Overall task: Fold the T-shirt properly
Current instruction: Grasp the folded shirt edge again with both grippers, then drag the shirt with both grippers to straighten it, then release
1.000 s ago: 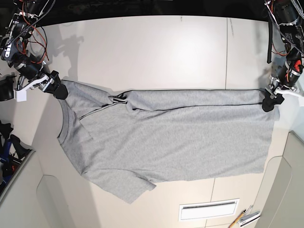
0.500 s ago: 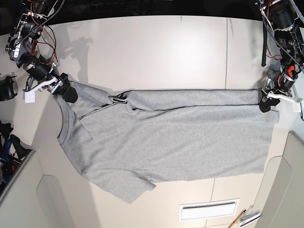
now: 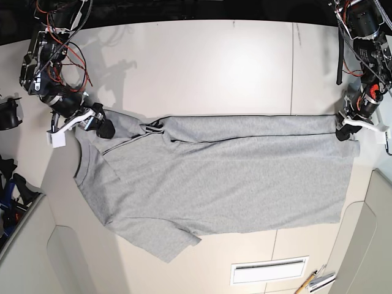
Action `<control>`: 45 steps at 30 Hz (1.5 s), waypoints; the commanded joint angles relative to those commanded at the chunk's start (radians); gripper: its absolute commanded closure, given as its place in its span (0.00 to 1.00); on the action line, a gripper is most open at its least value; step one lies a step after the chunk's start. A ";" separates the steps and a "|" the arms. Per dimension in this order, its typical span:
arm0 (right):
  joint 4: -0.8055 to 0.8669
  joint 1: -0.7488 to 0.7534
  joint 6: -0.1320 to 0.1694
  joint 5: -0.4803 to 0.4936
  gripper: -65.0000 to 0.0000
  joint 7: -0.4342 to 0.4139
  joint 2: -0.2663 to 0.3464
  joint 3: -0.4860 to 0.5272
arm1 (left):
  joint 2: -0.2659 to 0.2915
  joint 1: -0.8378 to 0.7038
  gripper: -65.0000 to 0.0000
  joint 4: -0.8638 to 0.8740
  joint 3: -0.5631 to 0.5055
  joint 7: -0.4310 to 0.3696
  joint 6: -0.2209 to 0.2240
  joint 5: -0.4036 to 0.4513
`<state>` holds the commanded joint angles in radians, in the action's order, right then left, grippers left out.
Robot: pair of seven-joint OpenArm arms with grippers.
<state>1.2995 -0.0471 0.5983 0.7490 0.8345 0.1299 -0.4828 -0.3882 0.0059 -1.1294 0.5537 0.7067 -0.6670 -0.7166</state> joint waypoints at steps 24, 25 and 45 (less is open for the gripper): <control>0.114 -0.007 0.011 0.074 1.00 0.165 0.056 -0.002 | -0.061 0.024 1.00 -0.090 0.034 0.236 -0.031 -0.158; 0.127 -0.005 0.011 0.074 1.00 0.175 0.058 -0.002 | -0.061 0.020 1.00 -0.106 0.036 0.248 -0.031 -0.172; 0.338 0.234 0.012 0.179 1.00 0.239 0.108 -0.148 | -0.066 -0.147 1.00 -0.258 0.036 0.351 -0.031 -0.311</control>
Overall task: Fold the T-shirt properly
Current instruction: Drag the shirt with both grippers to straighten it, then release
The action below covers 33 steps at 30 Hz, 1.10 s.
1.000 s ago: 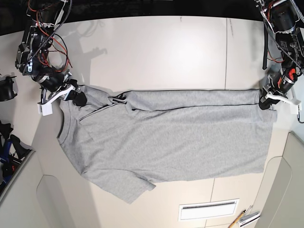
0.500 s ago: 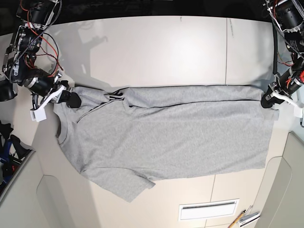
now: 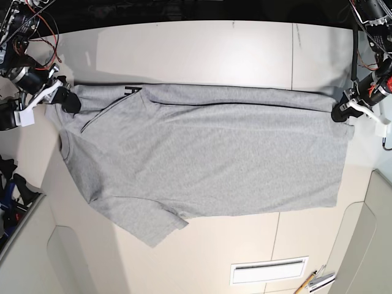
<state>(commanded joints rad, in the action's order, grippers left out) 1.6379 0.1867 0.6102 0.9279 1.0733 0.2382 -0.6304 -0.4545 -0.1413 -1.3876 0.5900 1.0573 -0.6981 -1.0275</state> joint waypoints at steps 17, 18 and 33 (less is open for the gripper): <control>0.088 0.182 0.000 0.015 1.00 0.003 0.000 -0.007 | 0.012 -0.256 1.00 -0.213 0.125 0.024 0.000 -0.039; 0.088 0.189 0.000 0.016 1.00 0.003 0.000 -0.010 | 0.011 -0.269 1.00 -0.213 0.125 0.026 0.000 -0.050; 0.088 0.276 0.004 0.019 1.00 0.003 0.000 -0.055 | 0.012 -0.364 1.00 -0.213 0.125 0.047 0.000 -0.074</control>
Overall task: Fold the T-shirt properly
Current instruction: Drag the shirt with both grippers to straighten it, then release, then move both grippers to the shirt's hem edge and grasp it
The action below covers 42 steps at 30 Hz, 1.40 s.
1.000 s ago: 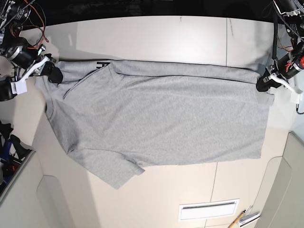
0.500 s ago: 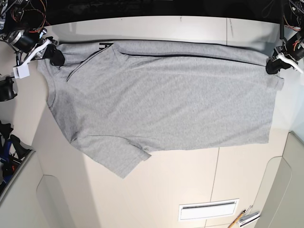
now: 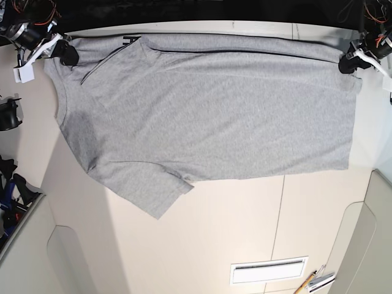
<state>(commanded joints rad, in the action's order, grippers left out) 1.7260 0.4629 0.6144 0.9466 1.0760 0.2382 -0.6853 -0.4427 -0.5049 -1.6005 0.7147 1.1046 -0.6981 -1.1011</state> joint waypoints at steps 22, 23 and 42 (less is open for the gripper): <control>-0.005 -0.003 -0.009 -0.072 0.54 -0.032 0.000 -0.038 | -0.005 0.000 0.51 0.068 0.041 -0.001 0.000 0.018; -0.005 -0.003 -0.009 -0.072 0.54 -0.032 0.000 -0.053 | -0.007 0.000 0.51 0.068 0.072 -0.001 0.000 0.003; -0.040 -0.223 -0.016 -0.104 0.54 -0.105 0.140 -0.108 | -0.109 0.021 0.38 0.068 0.196 -0.098 0.000 -0.045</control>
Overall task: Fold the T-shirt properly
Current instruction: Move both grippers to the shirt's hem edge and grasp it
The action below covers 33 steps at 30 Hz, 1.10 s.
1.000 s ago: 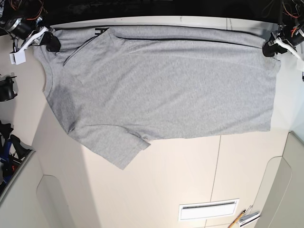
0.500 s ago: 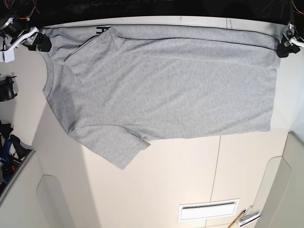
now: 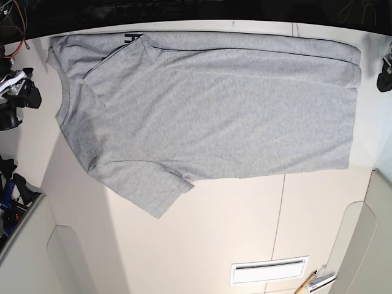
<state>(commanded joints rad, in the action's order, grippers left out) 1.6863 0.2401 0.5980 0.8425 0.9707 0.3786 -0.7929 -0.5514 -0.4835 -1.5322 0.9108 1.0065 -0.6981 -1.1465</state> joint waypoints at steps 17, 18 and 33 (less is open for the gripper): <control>-0.548 -0.486 0.000 -0.125 0.54 -0.124 0.084 0.246 | -0.018 0.324 0.38 0.131 -0.290 -0.179 0.000 0.356; -0.561 -0.499 0.000 -0.139 0.54 -0.138 0.085 0.264 | -0.017 0.357 0.38 0.171 -0.300 -0.181 0.000 0.364; -0.789 -0.615 0.005 -0.241 0.42 -0.269 0.083 0.304 | -0.037 0.635 0.27 0.584 -0.388 -0.315 0.000 0.478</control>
<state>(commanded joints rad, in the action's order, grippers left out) 0.8970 -0.3744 0.6029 0.6018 0.7021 0.4614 -0.4885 -0.5880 0.1513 -0.9485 0.5232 0.6914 -0.6981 -0.6685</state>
